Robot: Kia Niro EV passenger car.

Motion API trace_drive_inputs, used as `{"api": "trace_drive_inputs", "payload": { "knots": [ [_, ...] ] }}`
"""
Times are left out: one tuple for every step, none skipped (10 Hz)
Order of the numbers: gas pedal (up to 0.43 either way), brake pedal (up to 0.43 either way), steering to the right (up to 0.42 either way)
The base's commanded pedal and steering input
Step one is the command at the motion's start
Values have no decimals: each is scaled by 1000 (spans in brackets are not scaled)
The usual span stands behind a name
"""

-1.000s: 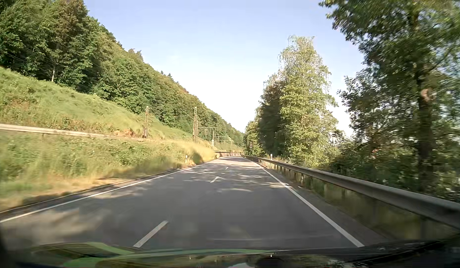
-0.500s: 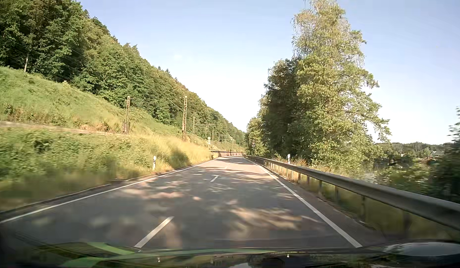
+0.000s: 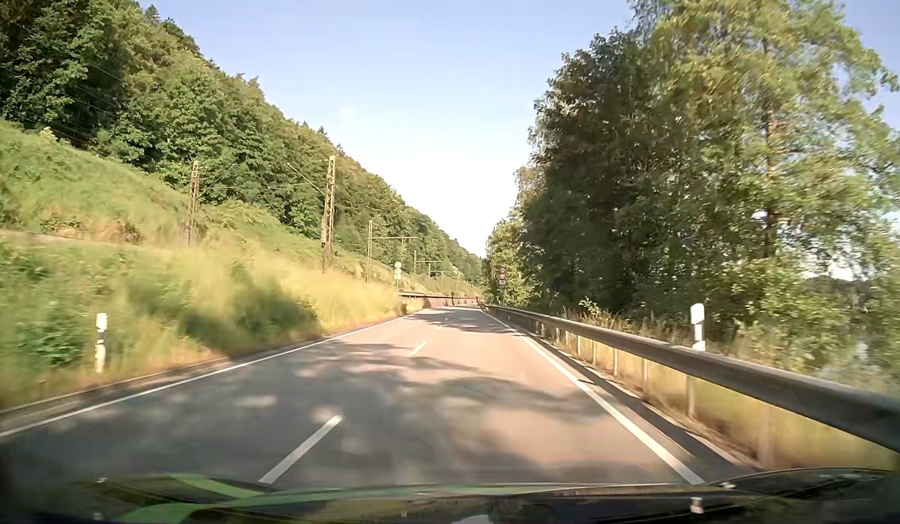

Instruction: Follow the waypoints while adhering to traffic rules and regulations

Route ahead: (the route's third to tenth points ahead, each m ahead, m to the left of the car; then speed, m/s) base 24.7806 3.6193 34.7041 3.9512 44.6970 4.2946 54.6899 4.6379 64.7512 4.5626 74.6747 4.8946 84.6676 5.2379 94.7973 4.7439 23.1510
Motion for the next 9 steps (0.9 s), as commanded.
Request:
{"api": "trace_drive_inputs", "payload": {
  "knots": [
    [240,0,-4],
    [240,0,-4],
    [240,0,-5],
    [240,0,-7],
    [240,0,-8],
    [220,0,-8],
    [209,0,-8],
    [169,0,-8],
    [150,0,-7]
  ]
}}
